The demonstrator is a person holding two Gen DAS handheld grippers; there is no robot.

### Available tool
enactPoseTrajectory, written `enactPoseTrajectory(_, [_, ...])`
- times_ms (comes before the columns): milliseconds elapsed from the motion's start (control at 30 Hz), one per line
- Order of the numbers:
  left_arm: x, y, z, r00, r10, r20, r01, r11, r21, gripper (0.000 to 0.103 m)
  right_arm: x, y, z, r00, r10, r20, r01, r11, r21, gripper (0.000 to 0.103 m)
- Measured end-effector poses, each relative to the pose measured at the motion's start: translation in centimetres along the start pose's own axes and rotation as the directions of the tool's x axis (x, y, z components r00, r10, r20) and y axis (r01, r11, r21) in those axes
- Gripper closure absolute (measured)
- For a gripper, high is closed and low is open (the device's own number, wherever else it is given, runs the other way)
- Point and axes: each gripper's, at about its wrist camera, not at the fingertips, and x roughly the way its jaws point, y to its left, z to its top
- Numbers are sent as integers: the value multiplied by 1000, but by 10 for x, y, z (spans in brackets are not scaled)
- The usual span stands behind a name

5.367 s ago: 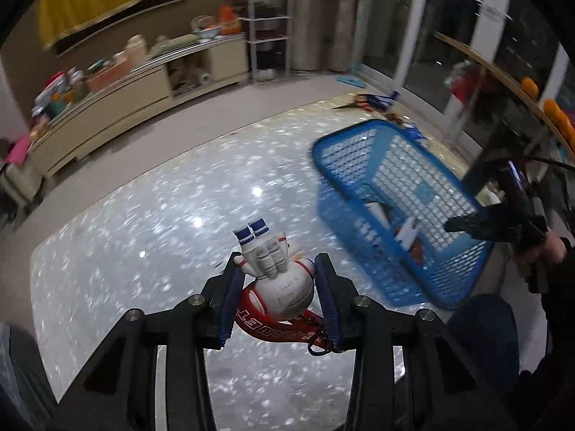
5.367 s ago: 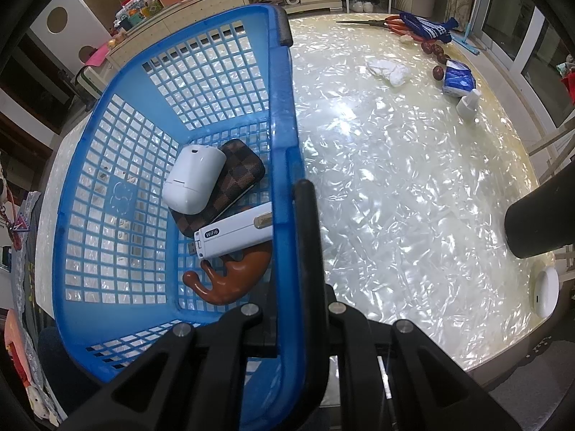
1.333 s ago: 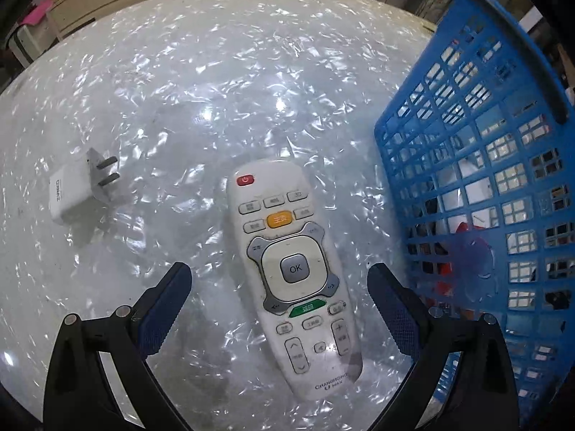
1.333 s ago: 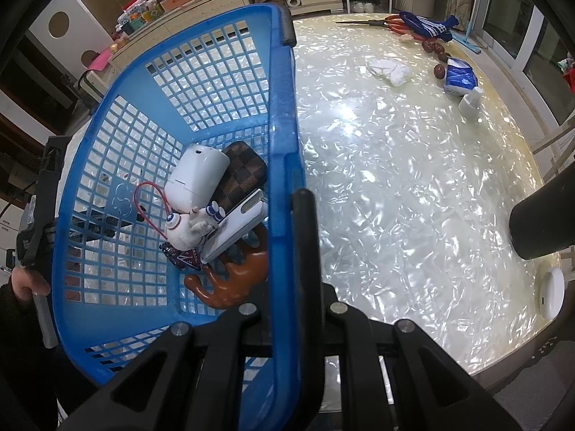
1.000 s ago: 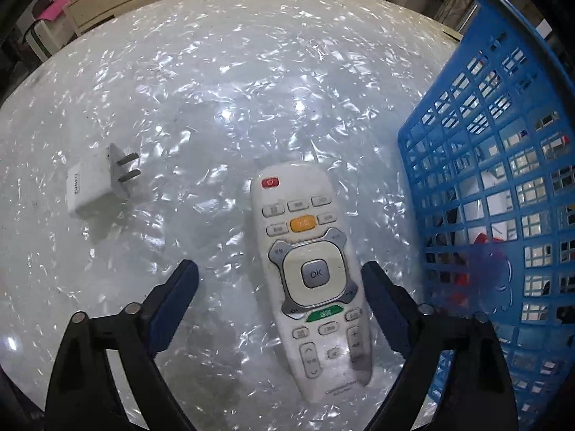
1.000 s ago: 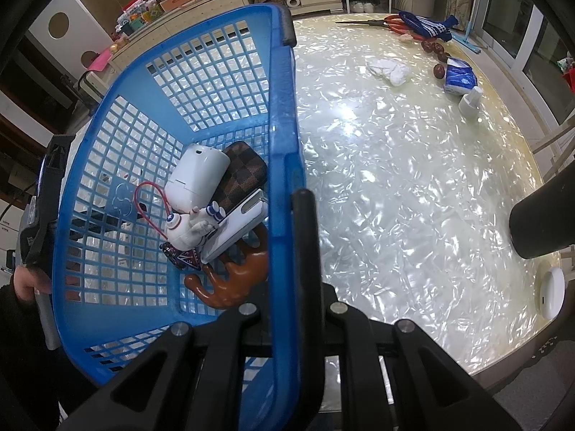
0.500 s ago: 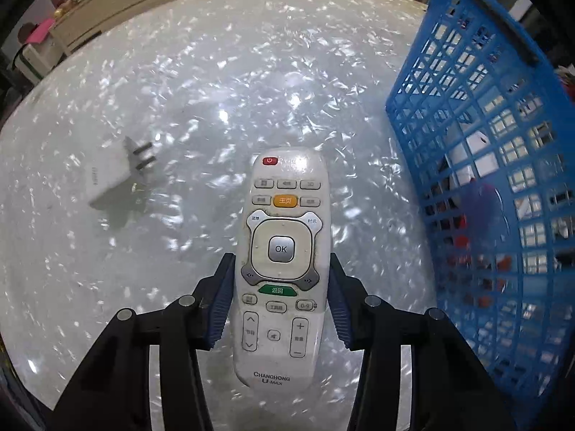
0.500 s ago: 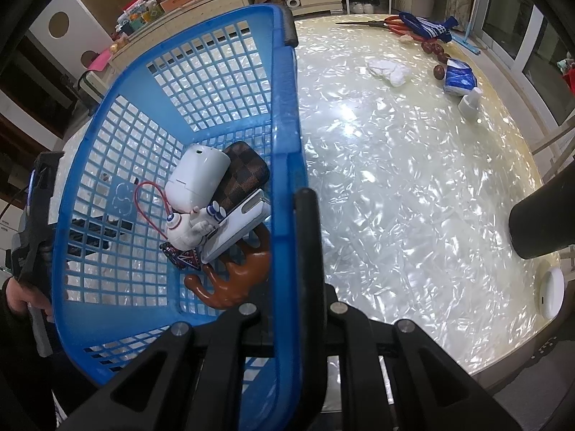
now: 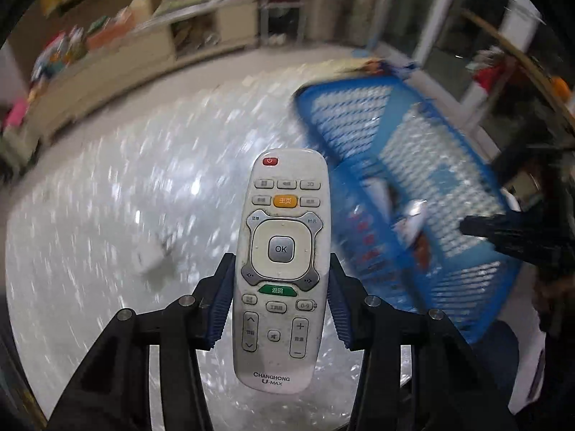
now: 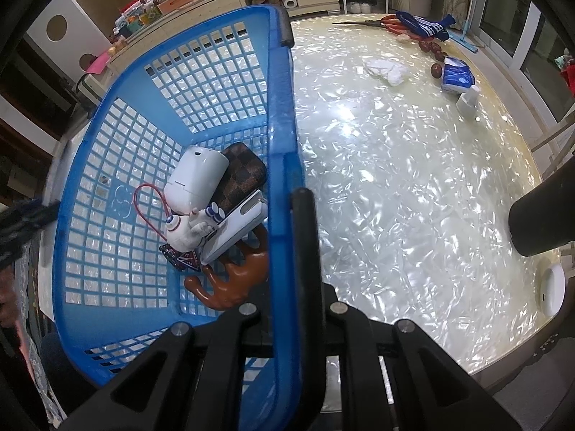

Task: Organize rigid objects
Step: 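Carry the remote over the basket and open the left tool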

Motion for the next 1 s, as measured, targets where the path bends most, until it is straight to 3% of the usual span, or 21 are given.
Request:
enactPoseTrajectory(167, [-9,-31,19,997,-49,58,41,991,125,51,0,0,0,1000,0,0,0,1000,1,93])
enactPoseTrajectory(400, [2,-74,22,991,-110,72,84,951,299,51,0,0,0,1000,0,-1,0,1000,0,93])
enactPoseTrajectory(767, [36,-110,33,986,-168,10,152,914,375,51,0,0,0,1000,6,2,-6,1000,4,93])
enactPoseTrajectory(1000, [58,-124,38,981,-192,-24,187,908,374,51,0,-3,0,1000,9,2,-9,1000,7,92])
